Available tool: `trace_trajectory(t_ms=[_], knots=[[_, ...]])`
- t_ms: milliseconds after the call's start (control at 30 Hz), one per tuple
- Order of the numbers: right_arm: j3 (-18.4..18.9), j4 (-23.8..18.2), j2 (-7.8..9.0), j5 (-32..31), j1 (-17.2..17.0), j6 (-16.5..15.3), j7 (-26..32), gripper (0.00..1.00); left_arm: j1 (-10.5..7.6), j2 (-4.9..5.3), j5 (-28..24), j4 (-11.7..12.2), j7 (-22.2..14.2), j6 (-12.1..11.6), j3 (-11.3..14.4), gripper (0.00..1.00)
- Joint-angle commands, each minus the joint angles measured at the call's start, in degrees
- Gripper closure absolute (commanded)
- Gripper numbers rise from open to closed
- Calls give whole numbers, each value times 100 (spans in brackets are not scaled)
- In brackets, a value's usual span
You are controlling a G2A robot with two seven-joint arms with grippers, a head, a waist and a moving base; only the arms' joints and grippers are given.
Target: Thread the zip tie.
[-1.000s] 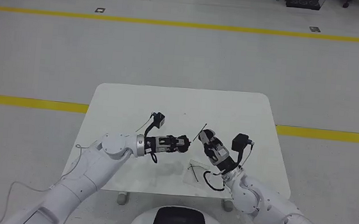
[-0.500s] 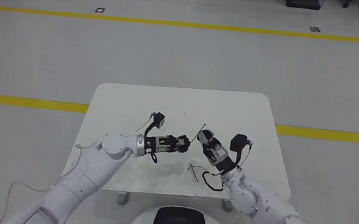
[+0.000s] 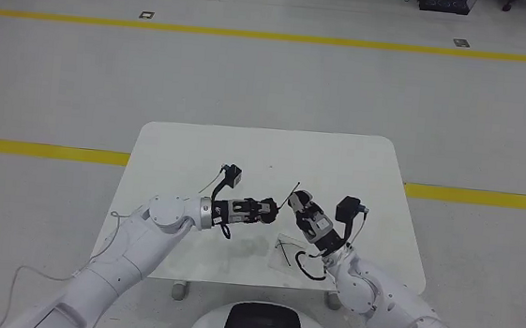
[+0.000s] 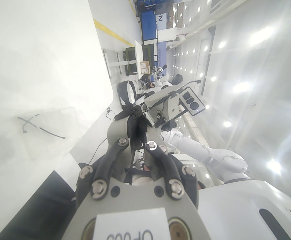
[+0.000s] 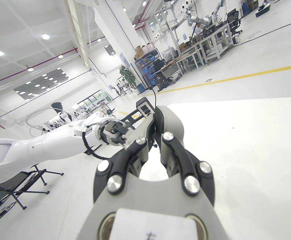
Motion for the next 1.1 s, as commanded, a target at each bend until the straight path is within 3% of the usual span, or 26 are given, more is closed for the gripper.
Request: trace_trajectory(t_ms=[0,1067], knots=[[21,9,-14,-9,-10,0,20,100,0,0,0,0,0,0,0,100],[297,-48,-117,-172,-187,0,163,100,0,0,0,0,0,0,0,100]])
